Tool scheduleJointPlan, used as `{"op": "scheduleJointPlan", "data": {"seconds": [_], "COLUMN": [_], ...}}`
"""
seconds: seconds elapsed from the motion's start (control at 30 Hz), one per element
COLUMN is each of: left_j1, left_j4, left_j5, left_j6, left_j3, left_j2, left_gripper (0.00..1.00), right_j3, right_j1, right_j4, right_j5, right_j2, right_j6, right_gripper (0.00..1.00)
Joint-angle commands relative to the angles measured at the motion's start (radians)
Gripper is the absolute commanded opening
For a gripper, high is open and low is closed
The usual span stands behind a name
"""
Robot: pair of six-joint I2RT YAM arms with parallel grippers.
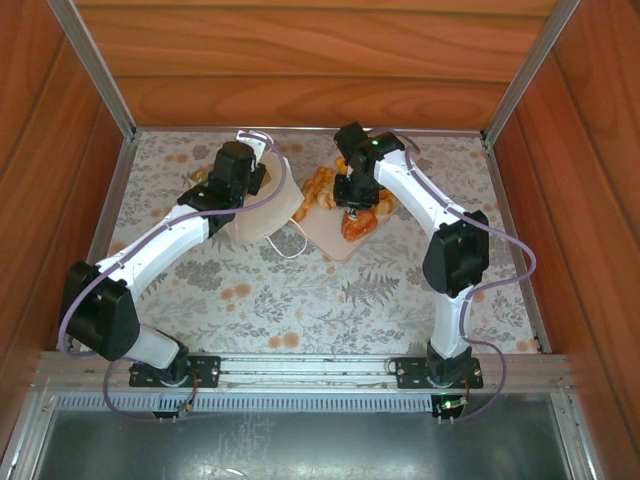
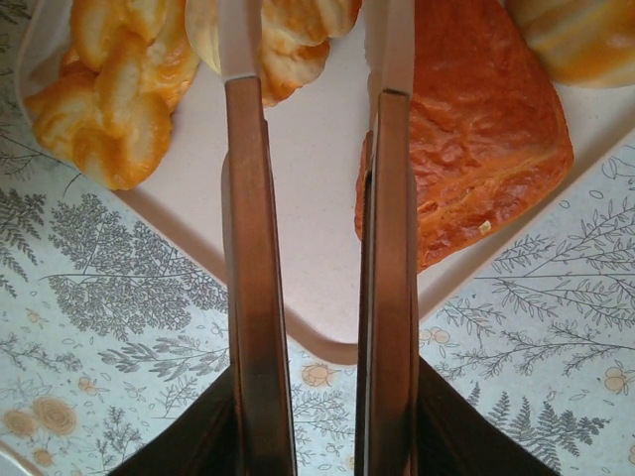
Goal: Take the fake bread out of the paper bag
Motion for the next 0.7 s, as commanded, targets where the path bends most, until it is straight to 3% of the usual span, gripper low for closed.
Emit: {"op": "scheduleJointPlan", "data": {"seconds": [0.0,0.67], "left_j1": [-0.011,-0.011], "left_j4": [0.030,0.030], "left_j5": [-0.006,-0.013], "left_j6": [0.005,0.007], "left_j3": [0.023,0.017], "left_j2": [-0.008,-0.012], "left_gripper": [0.00,0.00], "right_j3": [0.020,0.033], "right_j1": [-0.006,-0.005], "right_j4": [-0.016,0.030], "right_j5": [-0.018,-0.080], "right_j2": [-0.051,0.056], "right_j6": [-0.005,-0.030], "right_gripper": [0.36,0.33]}}
